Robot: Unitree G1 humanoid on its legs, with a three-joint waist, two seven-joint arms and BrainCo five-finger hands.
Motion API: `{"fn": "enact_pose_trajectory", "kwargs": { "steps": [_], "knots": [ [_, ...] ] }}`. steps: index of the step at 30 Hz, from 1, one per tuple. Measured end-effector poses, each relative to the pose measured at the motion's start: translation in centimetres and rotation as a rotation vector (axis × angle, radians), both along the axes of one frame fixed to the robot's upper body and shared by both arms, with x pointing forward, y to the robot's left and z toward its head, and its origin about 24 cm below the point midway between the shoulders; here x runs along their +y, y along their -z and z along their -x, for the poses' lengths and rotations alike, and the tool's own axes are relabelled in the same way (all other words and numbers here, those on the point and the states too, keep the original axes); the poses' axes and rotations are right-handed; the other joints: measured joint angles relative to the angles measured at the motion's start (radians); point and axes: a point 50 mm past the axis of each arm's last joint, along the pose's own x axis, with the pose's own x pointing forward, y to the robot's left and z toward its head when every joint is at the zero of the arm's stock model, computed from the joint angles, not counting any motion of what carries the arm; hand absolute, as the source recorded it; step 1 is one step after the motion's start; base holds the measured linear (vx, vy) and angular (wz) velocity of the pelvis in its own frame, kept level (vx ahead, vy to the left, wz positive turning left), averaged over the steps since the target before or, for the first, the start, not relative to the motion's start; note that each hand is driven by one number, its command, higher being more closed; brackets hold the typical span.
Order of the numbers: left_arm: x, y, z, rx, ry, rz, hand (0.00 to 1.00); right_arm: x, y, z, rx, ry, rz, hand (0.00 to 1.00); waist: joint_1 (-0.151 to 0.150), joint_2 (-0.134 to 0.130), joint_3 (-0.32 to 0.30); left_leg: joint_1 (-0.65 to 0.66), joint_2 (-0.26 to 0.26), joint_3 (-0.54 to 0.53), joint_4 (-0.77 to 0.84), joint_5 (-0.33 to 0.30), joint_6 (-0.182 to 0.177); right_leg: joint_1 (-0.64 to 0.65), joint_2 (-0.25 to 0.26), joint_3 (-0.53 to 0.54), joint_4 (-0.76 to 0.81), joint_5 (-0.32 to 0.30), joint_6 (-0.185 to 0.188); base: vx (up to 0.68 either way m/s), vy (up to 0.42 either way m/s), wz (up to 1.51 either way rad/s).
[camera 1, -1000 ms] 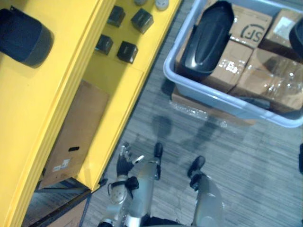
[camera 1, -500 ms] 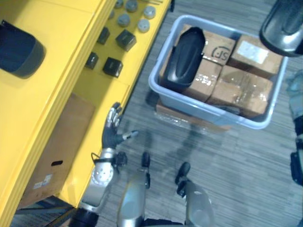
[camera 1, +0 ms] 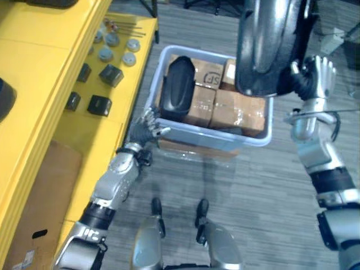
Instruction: Walk over and take plastic housings, then place them on the shelf
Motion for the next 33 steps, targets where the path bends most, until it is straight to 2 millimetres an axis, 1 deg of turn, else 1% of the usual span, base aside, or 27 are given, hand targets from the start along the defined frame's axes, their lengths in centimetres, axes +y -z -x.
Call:
{"fn": "enact_pose_trajectory", "kwargs": {
  "steps": [2, 6, 8, 10, 14, 15, 21, 24, 27, 31, 33],
  "knots": [
    [-0.4, 0.3, -0.4, 0.061, 0.018, 0.056, 0.00, 0.6, 0.1, -0.1, -0.004, -0.026, 0.023, 1.00, 0.000, 0.000, 0.000, 0.002, 0.001, 0.003, 0.000, 0.000, 0.000, 0.000, 0.001, 0.003, 0.000, 0.006, -0.002, 0.01, 0.021, -0.04],
    [-0.6, 0.9, -1.1, 0.129, 0.002, 0.102, 0.00, 1.6, 0.4, -0.2, 0.013, -0.074, 0.052, 1.00, 0.001, 0.000, 0.000, 0.004, 0.000, 0.007, 0.000, -0.001, 0.000, 0.000, 0.001, 0.009, 0.000, 0.008, -0.001, 0.00, 0.006, -0.01],
    [-0.8, 1.4, -1.4, 0.185, -0.010, 0.151, 0.00, 2.5, 0.6, -0.2, 0.027, -0.112, 0.080, 1.00, 0.003, 0.000, 0.000, 0.005, 0.000, 0.014, 0.000, -0.002, 0.000, -0.001, 0.001, 0.014, 0.000, 0.009, -0.002, 0.00, 0.027, -0.04],
    [-0.7, 1.8, -1.6, 0.209, -0.031, 0.157, 0.00, 3.4, 0.7, -0.2, 0.037, -0.150, 0.098, 1.00, 0.004, 0.000, 0.000, 0.007, 0.001, 0.017, 0.000, -0.002, 0.000, -0.001, 0.002, 0.019, 0.000, 0.010, -0.002, -0.01, 0.023, -0.05],
    [-0.9, 1.9, -2.0, 0.232, -0.057, 0.184, 0.00, 4.8, 1.4, -0.3, 0.057, -0.203, 0.118, 1.00, 0.006, -0.001, 0.000, 0.007, 0.001, 0.019, 0.002, -0.003, 0.001, -0.002, 0.001, 0.022, 0.000, 0.012, 0.000, -0.01, 0.014, -0.01],
    [-1.2, 1.7, -2.2, 0.224, -0.056, 0.194, 0.00, 5.3, 1.8, -0.4, 0.073, -0.221, 0.133, 1.00, 0.009, -0.001, 0.000, 0.006, 0.000, 0.019, 0.002, -0.003, 0.001, -0.002, 0.001, 0.023, 0.000, 0.012, 0.000, 0.00, 0.000, 0.00],
    [-1.4, 0.5, -2.7, 0.172, -0.054, 0.207, 0.00, 7.2, 2.8, -0.4, 0.098, -0.296, 0.150, 1.00, 0.009, -0.012, -0.002, 0.006, 0.000, 0.019, 0.001, -0.003, 0.001, -0.002, 0.000, 0.023, 0.000, 0.012, 0.000, 0.00, 0.000, 0.00],
    [-1.5, -0.4, -2.9, 0.125, -0.055, 0.222, 0.00, 8.4, 3.7, -0.5, 0.134, -0.337, 0.174, 1.00, 0.009, -0.028, -0.005, 0.006, 0.000, 0.019, 0.000, -0.003, 0.001, -0.002, 0.000, 0.022, -0.001, 0.012, 0.000, 0.00, 0.000, 0.00],
    [-1.7, -1.1, -2.9, 0.082, -0.045, 0.273, 0.00, 8.6, 4.9, -0.4, 0.175, -0.353, 0.188, 1.00, 0.012, -0.036, -0.010, 0.007, -0.001, 0.019, -0.001, -0.003, 0.001, -0.001, -0.001, 0.022, -0.002, 0.012, 0.000, 0.00, 0.000, 0.00],
    [-2.1, -3.4, -2.4, -0.027, 0.003, 0.414, 0.00, 8.8, 6.9, -0.4, 0.240, -0.352, 0.209, 1.00, 0.014, -0.036, -0.010, 0.009, -0.001, 0.019, -0.001, -0.003, 0.001, 0.001, -0.001, 0.023, -0.002, 0.013, -0.001, 0.00, 0.000, 0.00],
    [-2.3, -4.2, -2.1, -0.078, 0.032, 0.436, 0.00, 8.9, 7.7, -0.4, 0.267, -0.355, 0.214, 1.00, 0.015, -0.036, -0.010, 0.011, 0.000, 0.019, -0.001, -0.003, 0.001, 0.003, 0.000, 0.023, -0.004, 0.014, -0.002, 0.00, 0.000, 0.00]
  ]
}}
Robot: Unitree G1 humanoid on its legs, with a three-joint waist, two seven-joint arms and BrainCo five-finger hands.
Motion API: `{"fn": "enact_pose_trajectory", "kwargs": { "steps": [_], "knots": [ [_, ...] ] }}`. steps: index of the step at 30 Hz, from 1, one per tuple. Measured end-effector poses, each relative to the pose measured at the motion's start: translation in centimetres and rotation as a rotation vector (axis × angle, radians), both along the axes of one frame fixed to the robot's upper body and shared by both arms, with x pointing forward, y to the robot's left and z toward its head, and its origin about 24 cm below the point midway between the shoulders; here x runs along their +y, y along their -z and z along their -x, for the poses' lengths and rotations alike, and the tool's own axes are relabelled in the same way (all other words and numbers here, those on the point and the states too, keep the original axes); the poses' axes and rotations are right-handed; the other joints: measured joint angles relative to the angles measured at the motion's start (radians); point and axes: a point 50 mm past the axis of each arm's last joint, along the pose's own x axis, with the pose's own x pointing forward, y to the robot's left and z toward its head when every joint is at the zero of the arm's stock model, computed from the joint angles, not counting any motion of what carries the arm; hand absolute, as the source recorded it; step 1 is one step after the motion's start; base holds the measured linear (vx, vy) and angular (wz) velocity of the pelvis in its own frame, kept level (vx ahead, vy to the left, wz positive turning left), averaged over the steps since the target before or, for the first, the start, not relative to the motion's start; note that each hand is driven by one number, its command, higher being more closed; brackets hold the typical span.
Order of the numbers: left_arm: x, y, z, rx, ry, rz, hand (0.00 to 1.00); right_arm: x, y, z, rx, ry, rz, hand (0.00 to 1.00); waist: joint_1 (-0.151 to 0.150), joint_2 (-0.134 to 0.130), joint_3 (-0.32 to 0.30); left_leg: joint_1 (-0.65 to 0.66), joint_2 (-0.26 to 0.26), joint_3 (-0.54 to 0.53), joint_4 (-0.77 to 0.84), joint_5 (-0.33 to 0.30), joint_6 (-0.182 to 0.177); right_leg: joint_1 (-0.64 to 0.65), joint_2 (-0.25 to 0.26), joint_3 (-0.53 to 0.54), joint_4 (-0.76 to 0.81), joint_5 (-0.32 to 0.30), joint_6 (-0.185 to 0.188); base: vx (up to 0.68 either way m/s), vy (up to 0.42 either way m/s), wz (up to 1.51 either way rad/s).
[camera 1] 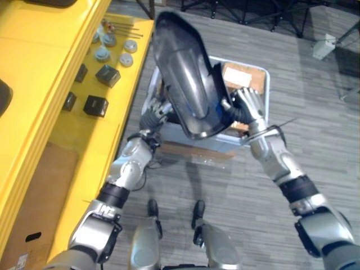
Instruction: Walk over and take plastic housings, then place them on the shelf
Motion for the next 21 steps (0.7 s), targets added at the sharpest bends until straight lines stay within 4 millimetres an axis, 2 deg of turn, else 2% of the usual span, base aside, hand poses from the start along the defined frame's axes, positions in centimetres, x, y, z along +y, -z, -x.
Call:
{"fn": "enact_pose_trajectory", "kwargs": {
  "steps": [12, 21],
  "knots": [
    [-0.8, -0.6, 0.9, -0.045, 0.029, 0.092, 0.00, 0.0, 1.1, 0.2, 0.034, 0.010, -0.010, 1.00, 0.001, -0.012, -0.007, 0.025, -0.003, 0.001, -0.019, 0.000, 0.000, 0.028, 0.002, 0.001, -0.030, 0.008, 0.002, 0.00, 0.000, -0.01],
    [-0.7, 1.7, 0.8, 0.030, -0.030, -0.220, 0.00, -0.2, 1.6, 0.3, 0.048, 0.021, -0.012, 1.00, 0.002, -0.018, -0.011, 0.028, -0.006, -0.001, -0.019, 0.000, 0.000, 0.032, -0.001, 0.001, -0.030, 0.008, 0.002, -0.01, 0.003, 0.00]
  ]
}}
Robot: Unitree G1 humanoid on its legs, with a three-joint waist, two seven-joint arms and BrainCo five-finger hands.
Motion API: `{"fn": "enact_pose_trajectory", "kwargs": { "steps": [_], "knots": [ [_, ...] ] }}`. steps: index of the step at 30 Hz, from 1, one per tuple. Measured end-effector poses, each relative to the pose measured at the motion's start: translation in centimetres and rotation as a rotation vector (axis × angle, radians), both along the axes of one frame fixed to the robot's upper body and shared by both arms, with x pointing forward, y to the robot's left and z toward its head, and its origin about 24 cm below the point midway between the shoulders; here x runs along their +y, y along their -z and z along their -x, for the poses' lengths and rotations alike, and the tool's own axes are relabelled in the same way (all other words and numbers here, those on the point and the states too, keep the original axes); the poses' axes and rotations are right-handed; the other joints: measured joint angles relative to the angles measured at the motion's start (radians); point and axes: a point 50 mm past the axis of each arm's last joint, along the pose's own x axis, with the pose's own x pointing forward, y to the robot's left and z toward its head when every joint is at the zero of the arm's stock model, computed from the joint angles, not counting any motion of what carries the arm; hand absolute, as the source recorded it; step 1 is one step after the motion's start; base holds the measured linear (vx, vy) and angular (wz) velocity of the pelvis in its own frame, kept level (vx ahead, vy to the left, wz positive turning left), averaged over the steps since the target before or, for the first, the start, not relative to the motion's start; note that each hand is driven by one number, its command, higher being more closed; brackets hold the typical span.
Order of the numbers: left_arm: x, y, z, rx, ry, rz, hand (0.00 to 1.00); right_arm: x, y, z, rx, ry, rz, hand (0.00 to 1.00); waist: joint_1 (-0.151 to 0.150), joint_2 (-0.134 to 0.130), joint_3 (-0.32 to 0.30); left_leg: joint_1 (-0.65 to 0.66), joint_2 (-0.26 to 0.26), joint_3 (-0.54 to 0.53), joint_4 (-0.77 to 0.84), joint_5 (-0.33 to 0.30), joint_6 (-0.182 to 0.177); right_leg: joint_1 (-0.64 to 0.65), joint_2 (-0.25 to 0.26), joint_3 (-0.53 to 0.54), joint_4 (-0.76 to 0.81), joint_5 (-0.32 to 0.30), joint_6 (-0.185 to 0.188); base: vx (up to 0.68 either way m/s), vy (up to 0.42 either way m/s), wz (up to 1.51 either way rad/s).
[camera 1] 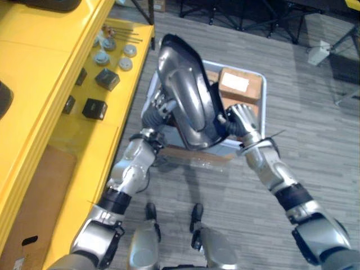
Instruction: Walk over and take plastic housings, then place them on the shelf
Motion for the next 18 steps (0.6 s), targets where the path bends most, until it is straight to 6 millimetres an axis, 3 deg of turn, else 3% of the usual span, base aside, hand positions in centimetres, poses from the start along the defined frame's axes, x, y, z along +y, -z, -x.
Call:
{"fn": "enact_pose_trajectory", "kwargs": {
  "steps": [6, 18],
  "knots": [
    [0.2, 2.4, -0.3, 0.078, -0.043, -0.241, 0.00, -0.3, -0.2, 0.0, -0.007, 0.005, 0.006, 1.00, 0.001, 0.000, 0.000, 0.000, 0.000, -0.001, 0.000, 0.000, 0.000, 0.000, 0.000, 0.000, 0.000, 0.000, 0.000, 0.00, 0.000, 0.00],
    [1.5, 2.9, -0.5, 0.102, -0.076, -0.308, 0.00, -0.6, -0.6, 0.0, -0.021, 0.005, 0.021, 1.00, 0.001, 0.000, 0.000, -0.005, -0.003, -0.004, 0.005, -0.001, 0.002, -0.001, -0.001, -0.002, 0.002, 0.000, 0.000, 0.00, 0.000, 0.00]
  ]
}}
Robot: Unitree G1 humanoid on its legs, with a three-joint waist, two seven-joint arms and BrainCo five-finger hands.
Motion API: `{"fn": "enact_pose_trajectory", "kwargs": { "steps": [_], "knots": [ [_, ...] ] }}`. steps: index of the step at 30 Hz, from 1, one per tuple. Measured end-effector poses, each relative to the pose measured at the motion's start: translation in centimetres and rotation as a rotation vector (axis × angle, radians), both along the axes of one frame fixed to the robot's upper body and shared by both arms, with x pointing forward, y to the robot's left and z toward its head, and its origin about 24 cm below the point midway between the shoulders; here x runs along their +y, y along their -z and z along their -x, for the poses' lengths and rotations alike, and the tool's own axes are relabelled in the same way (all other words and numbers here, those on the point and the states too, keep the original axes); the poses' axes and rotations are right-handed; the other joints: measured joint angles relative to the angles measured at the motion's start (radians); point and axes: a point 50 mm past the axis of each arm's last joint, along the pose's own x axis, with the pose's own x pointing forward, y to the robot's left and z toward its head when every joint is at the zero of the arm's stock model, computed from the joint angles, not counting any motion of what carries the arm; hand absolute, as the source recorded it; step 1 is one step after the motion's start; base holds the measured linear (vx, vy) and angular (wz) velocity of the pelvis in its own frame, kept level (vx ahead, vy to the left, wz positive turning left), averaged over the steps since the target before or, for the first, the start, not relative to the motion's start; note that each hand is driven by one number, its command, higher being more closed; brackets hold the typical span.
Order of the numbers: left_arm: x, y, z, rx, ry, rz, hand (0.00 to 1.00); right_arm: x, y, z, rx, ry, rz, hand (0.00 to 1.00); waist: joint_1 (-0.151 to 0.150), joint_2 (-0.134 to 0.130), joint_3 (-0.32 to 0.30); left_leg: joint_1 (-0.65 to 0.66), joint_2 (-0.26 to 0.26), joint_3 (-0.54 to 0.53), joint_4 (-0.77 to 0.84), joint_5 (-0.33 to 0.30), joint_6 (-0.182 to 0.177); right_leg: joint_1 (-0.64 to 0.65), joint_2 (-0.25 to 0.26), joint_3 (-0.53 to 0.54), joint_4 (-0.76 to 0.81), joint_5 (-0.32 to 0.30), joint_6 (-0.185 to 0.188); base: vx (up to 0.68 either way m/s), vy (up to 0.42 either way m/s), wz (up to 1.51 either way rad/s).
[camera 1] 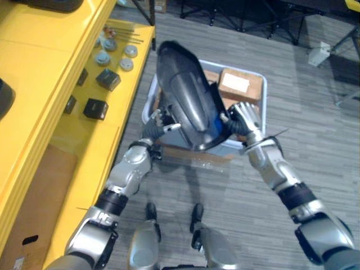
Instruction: Walk over and take plastic housings, then place them on the shelf
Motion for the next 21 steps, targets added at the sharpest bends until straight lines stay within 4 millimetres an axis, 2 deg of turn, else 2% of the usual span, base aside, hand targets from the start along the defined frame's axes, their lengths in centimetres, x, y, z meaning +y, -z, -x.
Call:
{"fn": "enact_pose_trajectory", "kwargs": {
  "steps": [11, 13, 16, 21],
  "knots": [
    [0.2, 0.1, -0.3, 0.017, -0.014, 0.004, 0.00, 0.5, -0.8, -0.2, -0.034, -0.026, 0.003, 1.00, 0.001, 0.011, 0.002, -0.014, 0.001, -0.005, 0.018, -0.009, 0.000, -0.005, 0.000, -0.004, 0.002, -0.002, -0.002, 0.00, 0.000, 0.01],
    [0.0, -0.1, -0.5, 0.021, -0.006, 0.028, 0.00, 0.4, -1.0, -0.2, -0.039, -0.025, 0.009, 1.00, 0.003, 0.020, 0.004, -0.015, -0.001, -0.006, 0.018, -0.009, 0.001, -0.005, 0.000, -0.004, 0.002, -0.002, -0.002, 0.00, 0.006, 0.02],
    [-0.4, 0.1, -0.6, 0.051, 0.020, 0.098, 0.00, 0.5, -1.1, -0.2, -0.042, -0.032, 0.037, 1.00, 0.003, 0.054, 0.006, -0.021, -0.006, -0.016, 0.018, -0.009, 0.002, -0.005, -0.001, -0.016, 0.003, -0.003, -0.002, -0.01, 0.011, 0.09],
    [-0.7, 0.1, -0.5, 0.084, 0.055, 0.181, 0.00, 1.3, -0.8, -0.3, -0.035, -0.056, 0.079, 1.00, 0.010, 0.062, 0.009, -0.025, -0.004, -0.019, 0.019, -0.009, 0.001, -0.006, 0.000, -0.022, 0.003, -0.004, -0.003, 0.00, 0.004, 0.03]
  ]
}}
